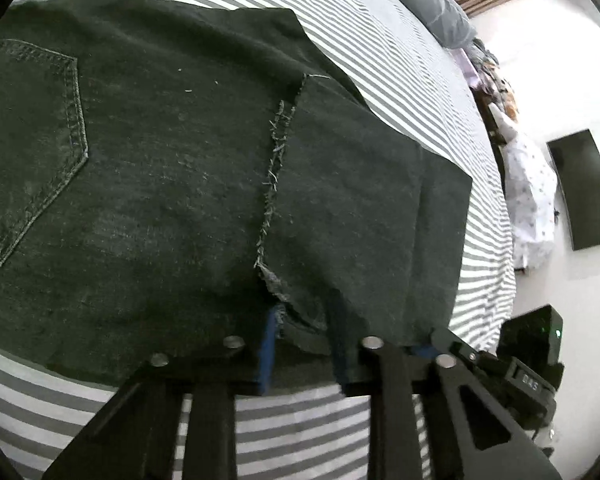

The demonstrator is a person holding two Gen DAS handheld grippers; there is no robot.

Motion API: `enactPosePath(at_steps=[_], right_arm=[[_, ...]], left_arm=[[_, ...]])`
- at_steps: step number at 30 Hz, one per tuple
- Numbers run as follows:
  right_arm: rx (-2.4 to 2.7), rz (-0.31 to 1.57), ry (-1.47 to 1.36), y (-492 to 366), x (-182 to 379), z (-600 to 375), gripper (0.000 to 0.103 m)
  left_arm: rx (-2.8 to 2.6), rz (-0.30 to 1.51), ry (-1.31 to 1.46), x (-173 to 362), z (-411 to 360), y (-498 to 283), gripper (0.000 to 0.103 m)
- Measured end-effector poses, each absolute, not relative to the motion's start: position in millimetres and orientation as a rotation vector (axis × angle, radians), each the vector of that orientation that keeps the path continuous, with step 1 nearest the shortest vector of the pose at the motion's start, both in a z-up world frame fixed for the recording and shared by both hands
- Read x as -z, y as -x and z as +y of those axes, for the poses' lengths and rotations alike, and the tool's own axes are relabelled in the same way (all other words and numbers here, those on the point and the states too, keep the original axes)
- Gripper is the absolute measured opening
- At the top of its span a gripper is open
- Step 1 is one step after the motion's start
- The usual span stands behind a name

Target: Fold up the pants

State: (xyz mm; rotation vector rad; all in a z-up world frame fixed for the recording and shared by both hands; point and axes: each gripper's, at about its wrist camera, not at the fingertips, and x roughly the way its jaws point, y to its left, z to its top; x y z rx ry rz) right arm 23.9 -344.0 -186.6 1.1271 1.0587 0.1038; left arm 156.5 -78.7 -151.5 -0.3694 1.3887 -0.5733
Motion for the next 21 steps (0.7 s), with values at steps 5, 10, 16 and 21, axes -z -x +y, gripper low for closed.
enactPosePath(at_steps=[5,10,16,21], right_arm=[[-0.082,1.045,-1.153,-20.6,188.5,-352.7,0.036],[-0.088,1.049,-1.177,-18.6,187.4,-353.7,0.046],[-0.080,1.067,-1.158,-19.8,184.4,-350.9,0.051],[-0.062,1.107,-1.132,-22.5,189.5,-345.0,0.051]], left_arm=[[0.526,1.357,0.388,151.1,-81.9,-158.2,0.006],[0.504,1.254,0.353,135.0,-86.2,-148.1,0.005],[0.472,1.176,0.384,117.6,-69.6,-138.2,0.005],[0.393,1.220,0.380,140.9,-59.5,-140.0,0.005]])
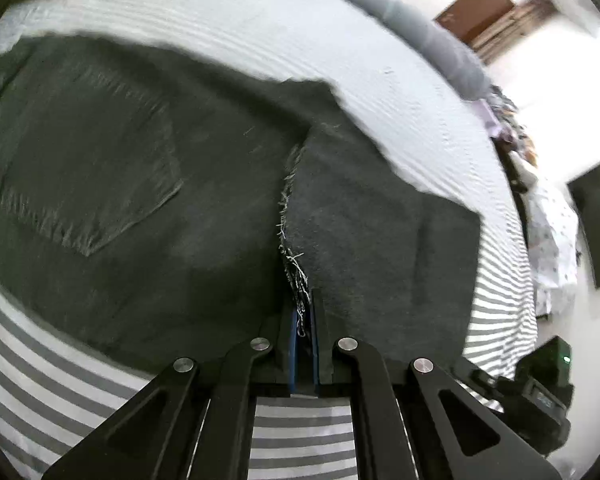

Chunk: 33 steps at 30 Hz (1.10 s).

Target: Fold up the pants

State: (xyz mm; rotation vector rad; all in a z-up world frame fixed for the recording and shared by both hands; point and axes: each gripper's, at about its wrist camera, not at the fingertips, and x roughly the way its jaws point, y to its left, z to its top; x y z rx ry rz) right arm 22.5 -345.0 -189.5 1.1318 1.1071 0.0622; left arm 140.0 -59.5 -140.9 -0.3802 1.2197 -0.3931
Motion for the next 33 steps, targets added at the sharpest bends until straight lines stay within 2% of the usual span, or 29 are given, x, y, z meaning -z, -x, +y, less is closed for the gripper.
enactPosePath(at_steps=[6,11,22,26,33], right_arm=[[-0.014,1.168,-1.002,-31.0,184.6,-334.6,0.051],[0.010,1.208,-0.907,-35.4,181.9,-325.3,0.051],[0.022,1.287,-0.794,-26.9,168.9,-317.0,0.052],[-0.009,1.299,-0.725,-20.6,149.4,-312.7,0.052],[0.066,1.148,-0.526,-47.3,114.5,-324.7,0.053]], left_arm=[[0.369,1.189,0.168,144.8,-81.6,-133.0,0.006],[0.354,1.155,0.082,130.3,-86.6,-129.2,0.012],[0.291,0.921,-0.122,89.1,-99.9,-111.9,0.018],[0.401,0.955,-0.145,103.5,-112.9,-109.2,0.018],[0.418,1.122,-0.150,148.8,-121.8,-131.0,0.018]])
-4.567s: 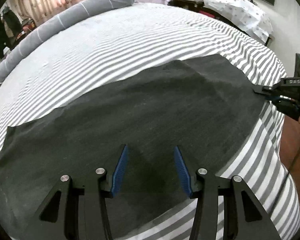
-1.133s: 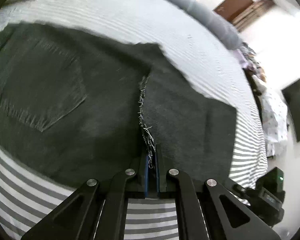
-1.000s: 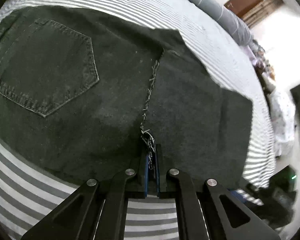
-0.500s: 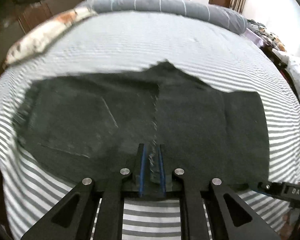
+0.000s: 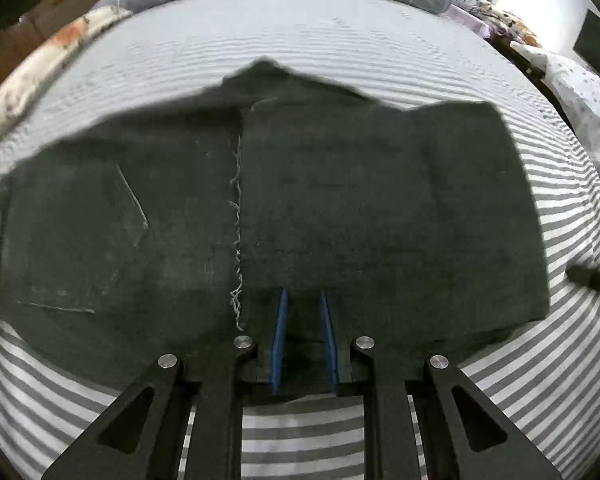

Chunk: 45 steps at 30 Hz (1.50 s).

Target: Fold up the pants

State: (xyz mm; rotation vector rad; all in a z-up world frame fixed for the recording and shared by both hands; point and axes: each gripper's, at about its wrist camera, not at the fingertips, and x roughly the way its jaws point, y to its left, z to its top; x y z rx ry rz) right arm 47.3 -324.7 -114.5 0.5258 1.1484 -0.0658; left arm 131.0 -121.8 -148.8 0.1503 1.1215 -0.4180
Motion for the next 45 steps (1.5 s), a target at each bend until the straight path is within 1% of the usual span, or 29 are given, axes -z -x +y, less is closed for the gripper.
enactPosePath(at_steps=[8,13,15,23,30,33,42,45], right_arm=[[0.137,1.121,-0.404,-130.9,127.5,-332.1,0.052],[0.182,1.140,-0.359,-165.6,140.6,-332.3,0.052],[0.187,1.153,-0.362,-170.6,146.5,-334.9,0.053],[0.180,1.138,-0.309,-138.5,148.4,-315.3,0.058],[0.159,1.148,-0.297,-88.4,151.6,-288.5,0.065],[0.152,1.159,-0.312,-74.0,151.9,-282.1,0.066],[0.142,1.163,-0.463,-57.5,146.0,-280.8,0.066],[0.142,1.161,-0.456,-58.6,142.3,-276.3,0.066]], left_arm=[[0.448,1.142,-0.118,146.6,-116.2,-140.7,0.018],[0.369,1.147,-0.048,137.1,-83.7,-151.0,0.018],[0.324,1.152,0.023,132.4,-58.7,-159.8,0.019],[0.068,1.128,0.315,121.5,65.9,-175.3,0.019],[-0.032,1.173,0.577,144.8,145.3,-163.3,0.019],[-0.045,1.194,0.701,158.1,167.1,-157.7,0.020],[-0.069,1.208,0.856,173.9,200.7,-157.1,0.022],[-0.053,1.217,0.917,179.5,211.1,-163.5,0.022]])
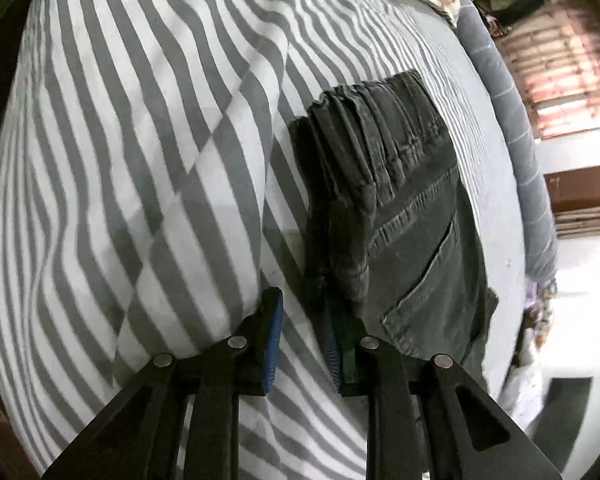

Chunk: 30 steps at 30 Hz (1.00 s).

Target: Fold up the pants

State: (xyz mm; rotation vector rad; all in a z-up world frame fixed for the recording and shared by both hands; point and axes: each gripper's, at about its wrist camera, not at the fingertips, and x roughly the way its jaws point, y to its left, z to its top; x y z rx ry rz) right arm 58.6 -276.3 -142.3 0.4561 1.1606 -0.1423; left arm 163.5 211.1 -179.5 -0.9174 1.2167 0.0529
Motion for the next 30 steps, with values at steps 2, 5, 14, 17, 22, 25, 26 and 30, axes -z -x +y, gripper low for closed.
enactPosePath(at_steps=[2,5,14,17,22,25,26,30], right_arm=[[0.136,1.164,-0.449,-59.4,141.5,-272.3,0.066],[0.140,1.170,-0.446,-63.3,143.4,-267.4,0.066],[0.144,1.183,-0.435,-69.5,144.3,-264.6,0.066],[0.143,1.184,-0.432,-70.1,144.5,-265.8,0.066],[0.146,1.189,-0.431,-71.8,146.2,-265.1,0.066],[0.145,1.195,-0.424,-73.9,147.4,-263.8,0.066],[0.145,1.196,-0.424,-74.4,147.8,-263.6,0.066],[0.145,1.204,-0.418,-77.0,150.0,-262.9,0.066]], left_arm=[[-0.036,1.208,0.944,181.6,212.3,-168.2,0.023],[-0.018,1.168,0.995,180.8,222.8,-168.7,0.023],[0.024,1.064,1.257,199.0,248.9,-148.7,0.029],[0.027,1.050,1.278,200.1,251.0,-149.2,0.034],[0.051,0.987,1.262,189.5,249.2,-148.8,0.049],[0.059,0.961,1.285,188.6,252.8,-148.2,0.049],[0.066,0.952,1.300,188.9,254.2,-146.5,0.049],[0.066,0.960,1.330,195.5,255.6,-144.9,0.049]])
